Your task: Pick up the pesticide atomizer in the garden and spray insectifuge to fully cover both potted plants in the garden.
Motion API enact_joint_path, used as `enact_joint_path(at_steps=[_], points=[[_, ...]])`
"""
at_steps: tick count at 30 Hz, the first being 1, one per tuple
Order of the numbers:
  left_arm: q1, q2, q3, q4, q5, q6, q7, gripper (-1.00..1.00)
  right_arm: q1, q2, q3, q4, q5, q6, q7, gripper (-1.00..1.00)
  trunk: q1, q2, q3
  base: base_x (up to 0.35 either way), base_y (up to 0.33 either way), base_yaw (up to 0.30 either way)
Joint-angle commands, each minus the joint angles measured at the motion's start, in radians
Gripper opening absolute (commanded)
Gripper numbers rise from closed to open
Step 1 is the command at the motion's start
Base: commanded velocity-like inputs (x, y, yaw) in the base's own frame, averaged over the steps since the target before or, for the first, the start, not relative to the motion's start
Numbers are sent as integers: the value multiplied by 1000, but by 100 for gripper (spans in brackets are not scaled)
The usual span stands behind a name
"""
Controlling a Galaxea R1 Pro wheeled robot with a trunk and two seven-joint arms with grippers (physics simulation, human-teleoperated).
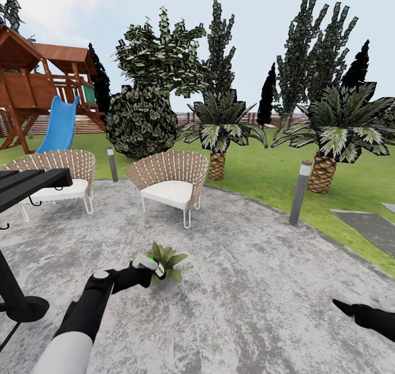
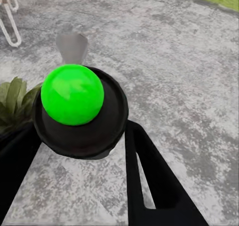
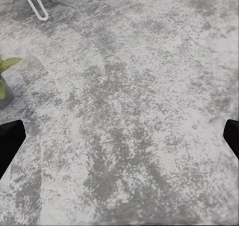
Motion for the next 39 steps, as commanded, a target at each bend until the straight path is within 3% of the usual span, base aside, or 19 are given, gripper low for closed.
enact_joint_path(at_steps=[1,4,6,12,14,19,22,23,25,27,28,30,39], points=[[-1,-10,5,4,-2,25,36,-100,-1,1,-10,13,8,7,-84,100,0,-1,-1,0,0,0],[-1,-21,2,9,-2,105,118,-100,-1,1,-14,25,11,8,-210,100,0,-1,-1,0,0,0],[-2,-23,1,10,-2,146,143,-100,-2,1,-16,27,11,9,-230,100,0,-1,-1,0,0,0],[-3,-23,-1,10,-5,283,162,-100,-1,2,-16,28,11,9,-245,100,0,-1,-1,0,0,0],[-3,-21,0,8,-5,358,163,-100,-1,2,-15,28,12,11,-243,100,0,-1,-1,0,0,0],[-3,-22,-1,4,-5,412,159,-100,-1,1,-17,27,13,18,-241,100,0,-1,-1,0,0,0],[-4,-22,-3,3,-6,510,158,-100,-2,-3,-18,27,14,18,-242,100,0,-1,-1,0,0,0],[-4,-22,-10,3,-6,572,158,-100,-1,-4,-17,27,14,18,-243,100,0,-1,-1,0,0,0],[-4,-22,-31,3,-6,621,158,-100,-1,-5,-17,27,14,18,-243,100,0,-1,-1,0,0,0],[-4,-21,-82,3,-5,670,158,-100,-1,-5,-17,27,14,18,-242,100,0,-1,-1,0,0,0],[-4,-20,-132,4,-5,701,158,-100,-1,-4,-17,28,14,18,-243,100,0,-1,-1,0,0,0],[-4,-20,-156,4,-4,709,158,-100,-1,-4,-17,27,14,18,-242,100,0,-1,-1,0,0,0],[-4,-9,-156,7,-1,747,155,-100,-1,-9,-17,27,22,18,-241,100,0,-1,-1,91,74,0]])
